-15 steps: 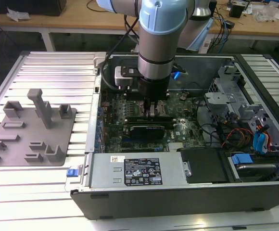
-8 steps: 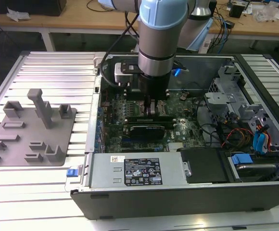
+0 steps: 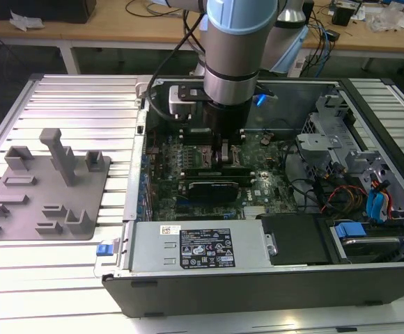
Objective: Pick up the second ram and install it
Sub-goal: 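Insert the second ram into the second slot, then press down the second ram until it locks into place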
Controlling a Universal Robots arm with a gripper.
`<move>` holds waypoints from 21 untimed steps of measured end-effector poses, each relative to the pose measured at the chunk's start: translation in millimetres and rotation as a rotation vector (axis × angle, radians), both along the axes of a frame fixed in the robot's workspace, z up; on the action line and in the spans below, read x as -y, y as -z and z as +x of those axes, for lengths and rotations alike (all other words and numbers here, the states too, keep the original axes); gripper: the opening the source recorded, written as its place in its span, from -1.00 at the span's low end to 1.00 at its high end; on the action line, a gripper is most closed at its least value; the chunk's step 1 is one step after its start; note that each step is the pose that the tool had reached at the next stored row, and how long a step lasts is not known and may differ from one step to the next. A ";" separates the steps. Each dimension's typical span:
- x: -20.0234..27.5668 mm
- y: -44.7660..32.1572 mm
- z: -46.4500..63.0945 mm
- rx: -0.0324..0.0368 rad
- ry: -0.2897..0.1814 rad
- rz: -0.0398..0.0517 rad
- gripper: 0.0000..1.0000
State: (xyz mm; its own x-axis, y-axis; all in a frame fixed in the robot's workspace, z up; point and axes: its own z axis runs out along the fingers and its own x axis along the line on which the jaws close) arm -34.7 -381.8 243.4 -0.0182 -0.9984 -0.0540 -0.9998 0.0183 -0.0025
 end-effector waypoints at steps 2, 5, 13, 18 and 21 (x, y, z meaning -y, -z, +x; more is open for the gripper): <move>0.0 0.0 1.6 -0.0002 0.000 0.0001 -0.67; 0.0 0.0 1.8 -0.0002 0.000 0.0001 -0.69; -4.4 -1.8 6.2 -0.0009 0.000 0.0001 -0.84; -4.4 -1.9 6.7 -0.0011 0.000 0.0000 -0.84; -4.4 -1.9 6.8 -0.0011 0.000 0.0000 -0.84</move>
State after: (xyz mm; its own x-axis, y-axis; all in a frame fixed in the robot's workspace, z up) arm -28.0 -377.4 245.3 -0.0182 -0.9984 -0.0540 -0.9998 0.0183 -0.0013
